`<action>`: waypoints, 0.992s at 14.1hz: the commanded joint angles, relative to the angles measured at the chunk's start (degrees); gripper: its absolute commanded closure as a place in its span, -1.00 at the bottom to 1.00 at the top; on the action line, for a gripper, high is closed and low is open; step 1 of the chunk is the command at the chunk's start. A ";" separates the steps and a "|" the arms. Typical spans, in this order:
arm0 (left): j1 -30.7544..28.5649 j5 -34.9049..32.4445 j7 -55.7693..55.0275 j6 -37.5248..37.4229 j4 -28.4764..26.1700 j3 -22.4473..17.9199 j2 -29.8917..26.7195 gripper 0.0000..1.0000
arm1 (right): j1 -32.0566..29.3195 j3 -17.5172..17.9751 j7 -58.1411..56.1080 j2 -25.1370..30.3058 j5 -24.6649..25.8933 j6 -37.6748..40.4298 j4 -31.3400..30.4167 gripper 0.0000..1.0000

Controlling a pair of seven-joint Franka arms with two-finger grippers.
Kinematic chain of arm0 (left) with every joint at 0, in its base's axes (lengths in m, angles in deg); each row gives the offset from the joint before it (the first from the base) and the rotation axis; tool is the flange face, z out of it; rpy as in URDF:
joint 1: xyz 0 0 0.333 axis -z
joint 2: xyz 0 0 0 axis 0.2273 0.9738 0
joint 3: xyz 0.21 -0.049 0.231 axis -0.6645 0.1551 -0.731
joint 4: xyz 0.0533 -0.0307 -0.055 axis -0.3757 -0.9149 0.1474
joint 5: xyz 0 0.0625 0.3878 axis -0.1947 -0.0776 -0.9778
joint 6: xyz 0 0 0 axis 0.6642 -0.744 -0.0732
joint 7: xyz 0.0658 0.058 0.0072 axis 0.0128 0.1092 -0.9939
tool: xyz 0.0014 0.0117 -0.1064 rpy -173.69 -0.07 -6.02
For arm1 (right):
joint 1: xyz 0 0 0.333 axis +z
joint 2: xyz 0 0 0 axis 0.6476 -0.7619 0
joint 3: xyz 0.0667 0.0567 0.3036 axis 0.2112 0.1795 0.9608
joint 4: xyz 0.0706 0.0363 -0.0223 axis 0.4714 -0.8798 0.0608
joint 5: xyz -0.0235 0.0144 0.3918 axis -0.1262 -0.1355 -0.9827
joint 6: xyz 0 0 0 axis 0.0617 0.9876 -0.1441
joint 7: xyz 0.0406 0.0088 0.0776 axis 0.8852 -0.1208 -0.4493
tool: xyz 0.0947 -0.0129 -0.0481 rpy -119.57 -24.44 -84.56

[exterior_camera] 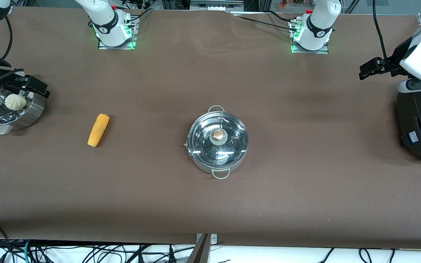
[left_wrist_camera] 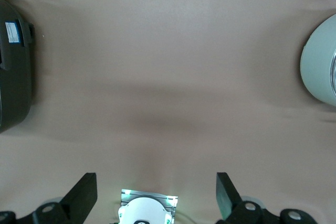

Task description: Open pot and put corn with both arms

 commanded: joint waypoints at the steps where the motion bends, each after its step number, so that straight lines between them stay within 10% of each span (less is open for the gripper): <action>1: -0.87 1.55 -1.34 0.02 0.83 1.05 -0.27 -1.00 | 0.58 -0.80 -0.79 0.45 -0.60 0.49 0.45 -1.00; 14: -0.78 1.55 -1.52 0.90 0.39 1.14 0.26 -1.00 | 0.58 -0.80 -0.70 0.27 -0.60 0.75 0.71 -1.00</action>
